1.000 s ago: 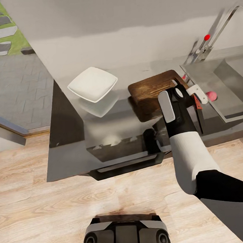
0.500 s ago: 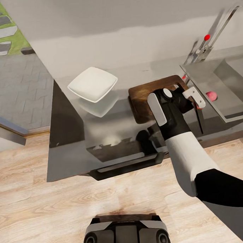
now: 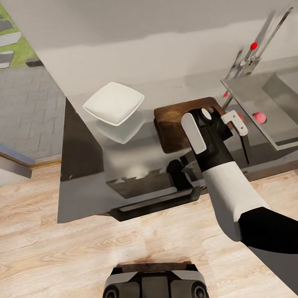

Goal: In the kitchen, take the Vidalia onion out of the sink, dice it on the chopping board with the paring knife, put the diced onion into the bowl on the countertop, then place both the paring knife and the chopping board into the sink.

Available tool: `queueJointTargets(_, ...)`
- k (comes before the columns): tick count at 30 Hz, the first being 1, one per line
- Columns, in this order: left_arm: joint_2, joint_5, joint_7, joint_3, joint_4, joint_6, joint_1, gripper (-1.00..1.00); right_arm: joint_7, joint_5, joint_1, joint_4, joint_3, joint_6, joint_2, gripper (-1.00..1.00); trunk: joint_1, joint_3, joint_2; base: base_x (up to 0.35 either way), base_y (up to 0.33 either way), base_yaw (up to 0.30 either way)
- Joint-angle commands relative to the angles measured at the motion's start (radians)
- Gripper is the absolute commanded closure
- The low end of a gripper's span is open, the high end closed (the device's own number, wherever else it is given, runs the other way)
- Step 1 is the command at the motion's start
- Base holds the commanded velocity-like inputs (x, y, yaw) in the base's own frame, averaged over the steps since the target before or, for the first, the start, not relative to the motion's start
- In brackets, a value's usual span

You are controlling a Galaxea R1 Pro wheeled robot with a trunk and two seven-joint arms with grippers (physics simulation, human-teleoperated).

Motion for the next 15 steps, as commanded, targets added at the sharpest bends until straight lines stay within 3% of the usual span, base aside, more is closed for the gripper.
queueJointTargets(1, 0.001, 0.002, 0.007, -0.005, -0.001, -0.001, 0.001, -1.00, -0.002, -0.005, -0.001, 0.000, 0.001, -0.005, 0.000, 1.00, 0.001, -0.001, -0.002, 0.020, 0.015, 0.000)
queueJointTargets(15, 0.000, 0.002, 0.007, -0.005, -0.001, 0.001, 0.001, -1.00, -0.002, -0.007, -0.001, -0.002, -0.002, -0.006, 0.000, 1.00, 0.001, -0.001, -0.002, 0.047, 0.028, 0.000)
